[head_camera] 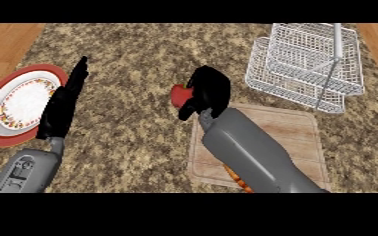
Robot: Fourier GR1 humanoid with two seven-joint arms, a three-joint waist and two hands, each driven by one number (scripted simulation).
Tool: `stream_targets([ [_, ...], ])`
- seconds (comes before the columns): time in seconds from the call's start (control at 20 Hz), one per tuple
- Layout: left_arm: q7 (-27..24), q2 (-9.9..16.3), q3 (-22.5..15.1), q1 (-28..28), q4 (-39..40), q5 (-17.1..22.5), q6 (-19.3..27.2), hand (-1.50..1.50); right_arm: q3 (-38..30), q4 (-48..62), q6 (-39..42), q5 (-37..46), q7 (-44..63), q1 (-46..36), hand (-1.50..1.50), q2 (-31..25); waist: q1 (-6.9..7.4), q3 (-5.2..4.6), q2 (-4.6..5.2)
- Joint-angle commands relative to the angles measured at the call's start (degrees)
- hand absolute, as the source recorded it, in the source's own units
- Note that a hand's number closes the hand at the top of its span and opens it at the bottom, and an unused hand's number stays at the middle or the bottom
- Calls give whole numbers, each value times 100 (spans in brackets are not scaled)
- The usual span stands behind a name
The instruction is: Pick the bell pepper from the cutting board and place it in the tiered basket
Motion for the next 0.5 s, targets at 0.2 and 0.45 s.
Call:
stream_targets([
  [0.2,171,-99,-6,-6,12,-86,83,0,292,294,-1365,854,964,-1535,150,43,-147,-10,-72],
  [0.45,219,-177,-10,142,-70,-174,205,0,-196,463,-1166,1412,1251,-2363,150,42,-295,-8,-90],
])
